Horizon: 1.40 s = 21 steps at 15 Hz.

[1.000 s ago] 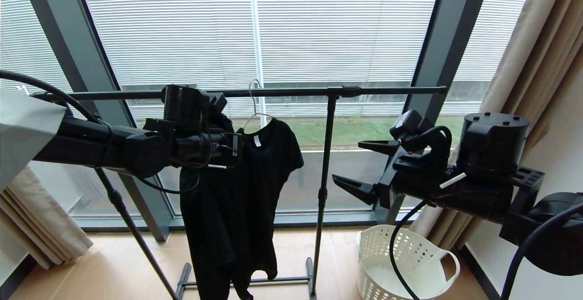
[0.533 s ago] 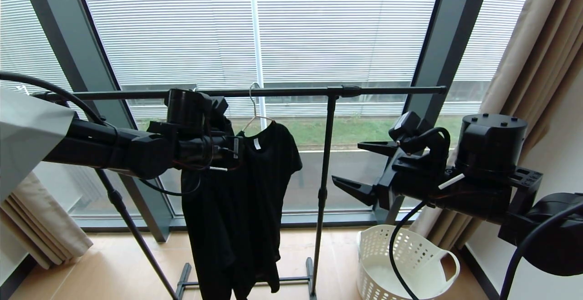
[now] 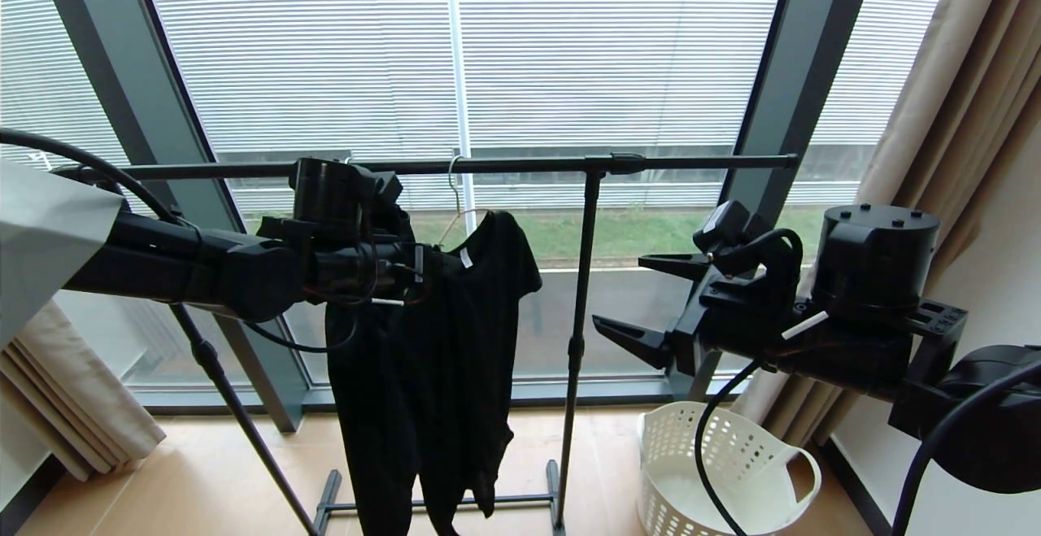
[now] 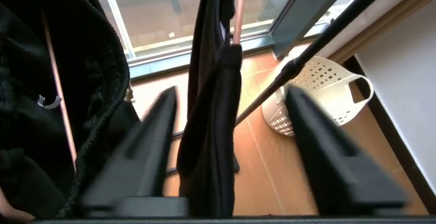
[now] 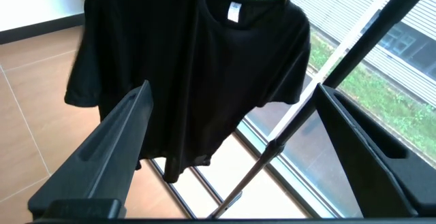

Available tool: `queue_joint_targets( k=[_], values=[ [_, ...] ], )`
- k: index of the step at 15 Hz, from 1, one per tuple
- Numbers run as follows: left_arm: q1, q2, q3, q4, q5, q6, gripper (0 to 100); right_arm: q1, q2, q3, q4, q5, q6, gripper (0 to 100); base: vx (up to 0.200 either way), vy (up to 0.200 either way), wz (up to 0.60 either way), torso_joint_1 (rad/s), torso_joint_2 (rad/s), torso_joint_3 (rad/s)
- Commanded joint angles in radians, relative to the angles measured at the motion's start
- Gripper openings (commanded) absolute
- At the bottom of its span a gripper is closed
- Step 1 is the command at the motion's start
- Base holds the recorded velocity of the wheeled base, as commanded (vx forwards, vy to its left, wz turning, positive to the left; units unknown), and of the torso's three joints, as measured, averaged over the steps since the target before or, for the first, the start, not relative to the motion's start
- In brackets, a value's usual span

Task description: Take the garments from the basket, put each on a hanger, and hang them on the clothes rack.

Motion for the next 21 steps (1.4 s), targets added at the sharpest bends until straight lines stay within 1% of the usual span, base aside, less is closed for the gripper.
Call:
queue_joint_targets(
  k=[1, 2, 3, 4, 5, 6, 7, 8, 9, 10, 11, 12, 14, 15, 16, 18, 19, 20, 21],
  values=[
    [-0.008, -0.077, 0.058, 0.001, 0.000, -0.002, 100, 0.000, -0.008, 0.000, -0.002, 0.001, -0.001, 100, 0.000, 0.000, 0.00, 0.000, 0.00, 0.000],
    [-0.008, -0.141, 0.108, 0.001, 0.000, -0.002, 100, 0.002, -0.017, 0.002, -0.006, -0.001, -0.001, 100, 0.000, 0.000, 0.00, 0.000, 0.00, 0.000],
    [-0.008, -0.220, 0.174, 0.001, 0.000, -0.002, 100, 0.002, -0.063, 0.003, -0.005, -0.015, -0.001, 100, 0.000, 0.000, 0.00, 0.000, 0.00, 0.000],
    [-0.008, -0.273, 0.211, 0.003, 0.000, 0.000, 100, 0.002, -0.097, 0.003, 0.003, -0.029, -0.001, 100, 0.000, 0.000, 0.00, 0.000, 0.00, 0.000],
    [0.001, -0.394, 0.294, 0.006, 0.003, 0.001, 100, 0.006, -0.141, 0.002, 0.004, -0.042, -0.001, 100, 0.000, 0.000, 0.00, 0.000, 0.00, 0.000],
    [0.021, -0.483, 0.343, 0.020, 0.004, 0.006, 100, 0.012, -0.166, -0.014, 0.004, -0.044, -0.001, 100, 0.000, 0.000, 0.00, 0.000, 0.00, 0.000],
    [0.030, -0.554, 0.372, 0.063, 0.004, 0.020, 100, 0.023, -0.184, -0.025, 0.006, -0.053, -0.001, 100, 0.000, 0.000, 0.00, 0.000, 0.00, 0.000],
    [0.038, -0.612, 0.398, 0.116, 0.003, 0.026, 100, 0.045, -0.202, -0.018, 0.006, -0.084, -0.001, 100, 0.000, 0.000, 0.00, 0.000, 0.00, 0.000],
    [0.041, -0.672, 0.435, 0.152, 0.003, 0.027, 100, 0.063, -0.238, 0.008, 0.006, -0.142, -0.001, 100, 0.000, 0.000, 0.00, 0.000, 0.00, 0.000],
    [0.044, -0.723, 0.472, 0.165, 0.003, 0.027, 100, 0.071, -0.264, 0.037, 0.006, -0.188, -0.001, 100, 0.000, 0.000, 0.00, 0.000, 0.00, 0.000],
    [0.069, -0.804, 0.544, 0.167, 0.001, 0.032, 100, 0.083, -0.327, 0.092, 0.006, -0.251, -0.001, 100, 0.000, 0.000, 0.00, 0.000, 0.00, 0.000],
    [0.081, -0.855, 0.601, 0.167, 0.001, 0.044, 100, 0.085, -0.393, 0.152, 0.007, -0.311, -0.004, 100, 0.000, 0.000, 0.00, 0.000, 0.00, 0.000],
    [0.087, -0.921, 0.724, 0.162, 0.000, 0.055, 100, 0.085, -0.511, 0.262, 0.035, -0.427, -0.007, 100, 0.000, 0.000, 0.00, 0.000, 0.00, 0.000],
    [0.087, -0.933, 0.773, 0.161, 0.000, 0.058, 100, 0.086, -0.552, 0.307, 0.061, -0.461, -0.007, 100, 0.000, 0.000, 0.00, 0.000, 0.00, 0.000],
    [0.084, -0.957, 0.832, 0.155, 0.000, 0.058, 100, 0.089, -0.615, 0.397, 0.104, -0.496, -0.007, 100, 0.000, 0.000, 0.00, 0.000, 0.00, 0.000],
    [0.085, -1.005, 0.906, 0.152, 0.000, 0.058, 100, 0.103, -0.684, 0.540, 0.150, -0.524, -0.008, 100, 0.000, 0.000, 0.00, 0.000, 0.00, 0.000],
    [0.085, -1.033, 0.938, 0.152, 0.000, 0.061, 100, 0.103, -0.727, 0.612, 0.170, -0.550, -0.014, 100, 0.000, 0.000, 0.00, 0.000, 0.00, 0.000],
    [0.085, -1.060, 0.964, 0.152, 0.000, 0.067, 100, 0.103, -0.775, 0.669, 0.196, -0.562, -0.020, 100, 0.000, 0.000, 0.00, 0.000, 0.00, 0.000],
    [0.084, -1.071, 0.997, 0.152, 0.000, 0.086, 100, 0.103, -0.836, 0.704, 0.242, -0.562, -0.024, 100, 0.000, 0.000, 0.00, 0.000, 0.00, 0.000]
  ],
)
